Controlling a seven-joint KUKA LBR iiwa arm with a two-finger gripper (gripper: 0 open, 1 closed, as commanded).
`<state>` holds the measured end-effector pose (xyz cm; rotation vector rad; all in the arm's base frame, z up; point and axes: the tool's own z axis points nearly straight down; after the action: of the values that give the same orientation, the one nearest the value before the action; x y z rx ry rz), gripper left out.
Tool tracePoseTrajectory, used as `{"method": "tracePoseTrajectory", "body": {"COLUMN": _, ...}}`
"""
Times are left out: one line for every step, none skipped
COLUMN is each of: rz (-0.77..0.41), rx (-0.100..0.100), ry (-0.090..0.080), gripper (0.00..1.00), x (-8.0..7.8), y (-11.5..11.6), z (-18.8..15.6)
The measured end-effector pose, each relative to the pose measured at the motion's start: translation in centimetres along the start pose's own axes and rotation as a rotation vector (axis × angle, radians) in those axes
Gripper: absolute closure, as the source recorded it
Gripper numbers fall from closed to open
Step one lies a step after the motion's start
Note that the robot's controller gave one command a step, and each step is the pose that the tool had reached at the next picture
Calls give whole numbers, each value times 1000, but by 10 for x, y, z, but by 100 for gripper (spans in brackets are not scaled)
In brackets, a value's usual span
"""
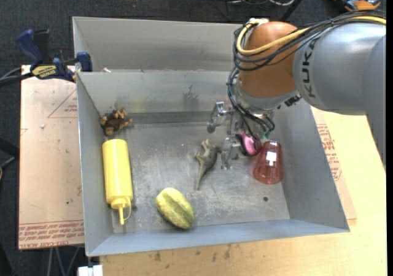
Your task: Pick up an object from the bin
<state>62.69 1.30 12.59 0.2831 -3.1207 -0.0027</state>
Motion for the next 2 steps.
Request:
{"method": "tracePoseTrajectory", "body": {"rz": -49, "rx": 5, "ry": -15, "gripper": 0, "x": -1, "y": -19, "z": -33}}
{"method": "tracePoseTrajectory", "body": {"rz": -283, "rx": 4, "ry": -14, "gripper": 0, "x": -1, "y": 3, "z": 26}}
